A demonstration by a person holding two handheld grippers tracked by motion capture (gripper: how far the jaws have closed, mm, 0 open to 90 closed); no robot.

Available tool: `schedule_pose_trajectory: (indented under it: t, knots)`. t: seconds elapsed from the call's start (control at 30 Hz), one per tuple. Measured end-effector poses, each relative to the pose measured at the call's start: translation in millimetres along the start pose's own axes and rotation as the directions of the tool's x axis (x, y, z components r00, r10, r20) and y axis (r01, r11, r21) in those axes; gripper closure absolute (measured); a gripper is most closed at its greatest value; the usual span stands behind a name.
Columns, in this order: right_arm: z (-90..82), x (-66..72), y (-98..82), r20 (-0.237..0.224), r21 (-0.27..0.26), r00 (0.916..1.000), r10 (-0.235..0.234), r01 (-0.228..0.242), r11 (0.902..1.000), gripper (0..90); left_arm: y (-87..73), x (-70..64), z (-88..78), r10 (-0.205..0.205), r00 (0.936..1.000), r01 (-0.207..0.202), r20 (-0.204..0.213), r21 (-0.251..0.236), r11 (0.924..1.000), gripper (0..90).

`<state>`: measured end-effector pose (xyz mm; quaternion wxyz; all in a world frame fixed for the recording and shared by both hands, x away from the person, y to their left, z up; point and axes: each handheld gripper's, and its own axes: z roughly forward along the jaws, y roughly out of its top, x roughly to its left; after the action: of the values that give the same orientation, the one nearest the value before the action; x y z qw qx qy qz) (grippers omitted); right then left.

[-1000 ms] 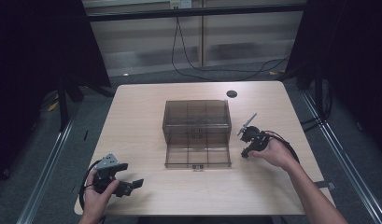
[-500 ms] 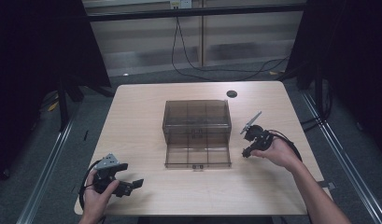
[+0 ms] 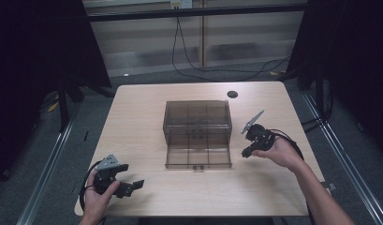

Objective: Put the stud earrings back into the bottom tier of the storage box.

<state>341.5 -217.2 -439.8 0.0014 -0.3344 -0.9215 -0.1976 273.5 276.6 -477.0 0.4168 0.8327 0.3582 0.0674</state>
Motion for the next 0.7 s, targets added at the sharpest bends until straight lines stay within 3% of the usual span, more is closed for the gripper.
schedule_pose_trajectory:
  t: [0.3, 0.7]
  knots:
    - [-4.3, 7.7, 13.9, -0.008, -0.012, 0.9985, -0.054, 0.054, 0.9985, 86.5, -0.1, 0.0, -0.5, -0.001, 1.0000, 0.001, 0.002, -0.007, 1.0000, 3.6]
    - [-7.4, 15.8, 32.1, -0.025, -0.006, 0.9964, -0.080, 0.080, 0.9968, 86.5, 0.0, -0.5, -0.4, -0.001, 1.0000, 0.001, 0.002, -0.005, 1.0000, 3.7]
